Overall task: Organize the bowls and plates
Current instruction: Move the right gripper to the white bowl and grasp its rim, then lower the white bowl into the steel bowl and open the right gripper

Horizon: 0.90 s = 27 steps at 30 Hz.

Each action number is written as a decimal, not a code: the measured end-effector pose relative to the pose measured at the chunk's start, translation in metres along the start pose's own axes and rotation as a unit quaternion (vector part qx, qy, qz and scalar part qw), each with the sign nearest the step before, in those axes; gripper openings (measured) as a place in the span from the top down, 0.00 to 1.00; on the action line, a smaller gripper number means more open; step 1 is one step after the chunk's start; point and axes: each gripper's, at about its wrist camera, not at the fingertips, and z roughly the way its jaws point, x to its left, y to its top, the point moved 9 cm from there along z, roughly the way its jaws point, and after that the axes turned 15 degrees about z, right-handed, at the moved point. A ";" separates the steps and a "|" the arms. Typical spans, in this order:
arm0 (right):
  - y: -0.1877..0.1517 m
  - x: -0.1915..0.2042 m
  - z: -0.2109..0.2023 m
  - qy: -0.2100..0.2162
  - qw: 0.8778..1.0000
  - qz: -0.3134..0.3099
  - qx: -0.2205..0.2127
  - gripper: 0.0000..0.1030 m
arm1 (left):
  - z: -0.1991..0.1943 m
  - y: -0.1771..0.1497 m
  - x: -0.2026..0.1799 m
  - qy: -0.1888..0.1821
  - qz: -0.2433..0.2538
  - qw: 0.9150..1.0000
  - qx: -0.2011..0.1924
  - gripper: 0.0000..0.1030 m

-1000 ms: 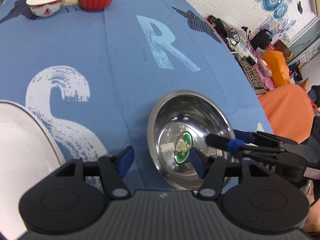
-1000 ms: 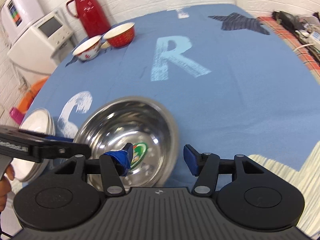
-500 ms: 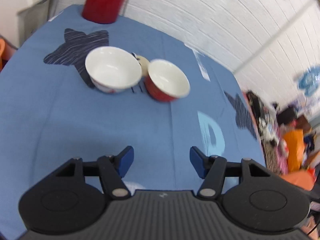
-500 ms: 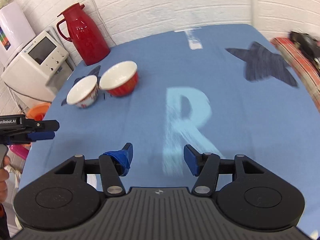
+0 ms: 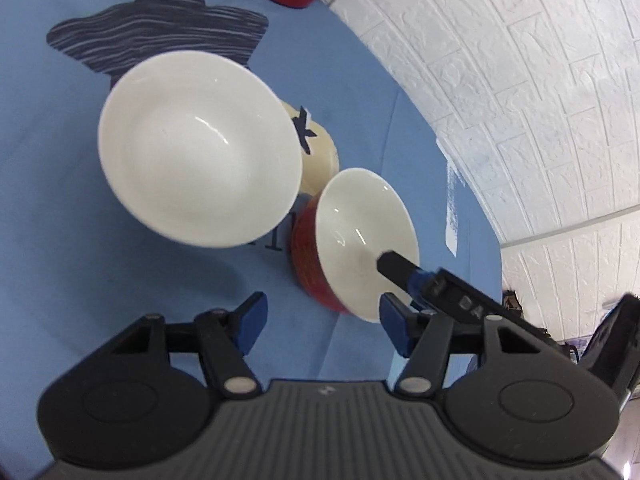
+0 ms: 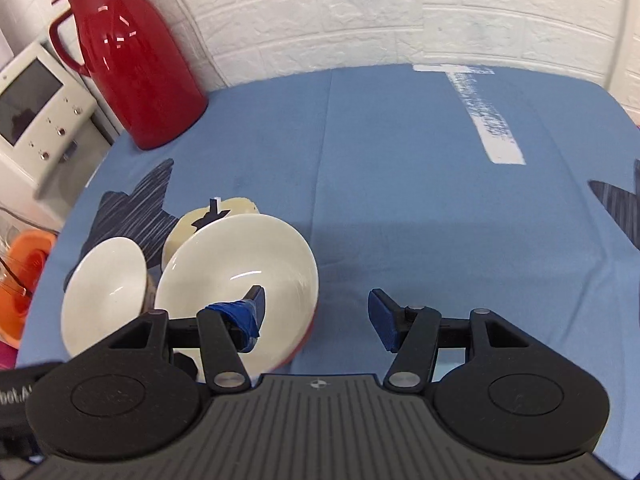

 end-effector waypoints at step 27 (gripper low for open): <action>-0.052 0.011 -0.028 0.075 0.997 -0.003 0.027 0.70 | -0.024 -0.034 -0.013 0.005 0.090 0.996 0.023 0.91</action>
